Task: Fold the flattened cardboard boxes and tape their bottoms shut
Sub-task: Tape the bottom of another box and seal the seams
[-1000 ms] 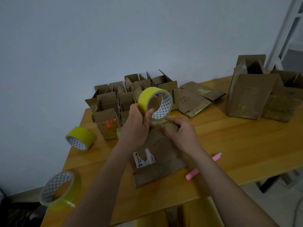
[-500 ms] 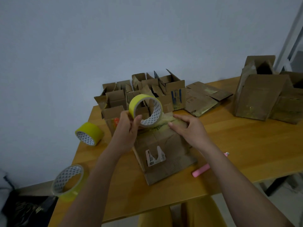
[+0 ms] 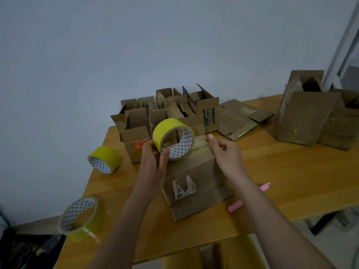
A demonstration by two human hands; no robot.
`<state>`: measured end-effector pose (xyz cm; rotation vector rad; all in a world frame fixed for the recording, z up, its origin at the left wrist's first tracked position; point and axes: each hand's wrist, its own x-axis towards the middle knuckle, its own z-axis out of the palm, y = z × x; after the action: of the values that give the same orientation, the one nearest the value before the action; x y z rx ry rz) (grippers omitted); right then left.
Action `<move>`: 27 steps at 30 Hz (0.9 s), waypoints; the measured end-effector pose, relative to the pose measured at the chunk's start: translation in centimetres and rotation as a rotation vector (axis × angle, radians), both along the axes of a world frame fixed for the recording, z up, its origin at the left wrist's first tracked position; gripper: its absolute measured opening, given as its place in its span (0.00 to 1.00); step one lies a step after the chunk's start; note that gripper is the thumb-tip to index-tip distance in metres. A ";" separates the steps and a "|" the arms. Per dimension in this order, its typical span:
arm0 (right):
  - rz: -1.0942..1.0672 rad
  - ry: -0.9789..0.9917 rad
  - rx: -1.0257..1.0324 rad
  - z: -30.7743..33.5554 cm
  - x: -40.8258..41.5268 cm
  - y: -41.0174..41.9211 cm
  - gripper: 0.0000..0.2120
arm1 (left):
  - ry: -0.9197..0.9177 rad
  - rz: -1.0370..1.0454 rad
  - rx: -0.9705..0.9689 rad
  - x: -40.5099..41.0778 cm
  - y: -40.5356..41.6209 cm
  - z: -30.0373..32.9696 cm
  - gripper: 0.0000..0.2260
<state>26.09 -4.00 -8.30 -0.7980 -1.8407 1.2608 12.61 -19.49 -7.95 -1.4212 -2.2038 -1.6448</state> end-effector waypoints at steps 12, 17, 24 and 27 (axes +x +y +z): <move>-0.289 -0.443 0.443 1.5 -1.8 -0.1 0.12 | -0.080 -0.070 0.032 1.2 -0.1 0.9 0.06; -0.194 -0.225 0.697 -0.1 -1.4 -1.6 0.05 | -0.146 -0.097 0.059 0.8 -0.3 0.6 0.11; 0.000 -0.317 0.774 -1.6 0.5 -2.7 0.23 | -0.144 -0.028 0.044 0.4 -0.1 0.7 0.20; 0.025 -0.330 0.761 -1.4 0.5 -2.4 0.23 | -0.068 0.030 -0.084 -0.7 -0.7 0.6 0.23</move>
<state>26.55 -6.44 -9.73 -0.5644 -2.3568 0.3633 11.91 -20.22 -7.38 -1.3638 -2.3446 -1.6337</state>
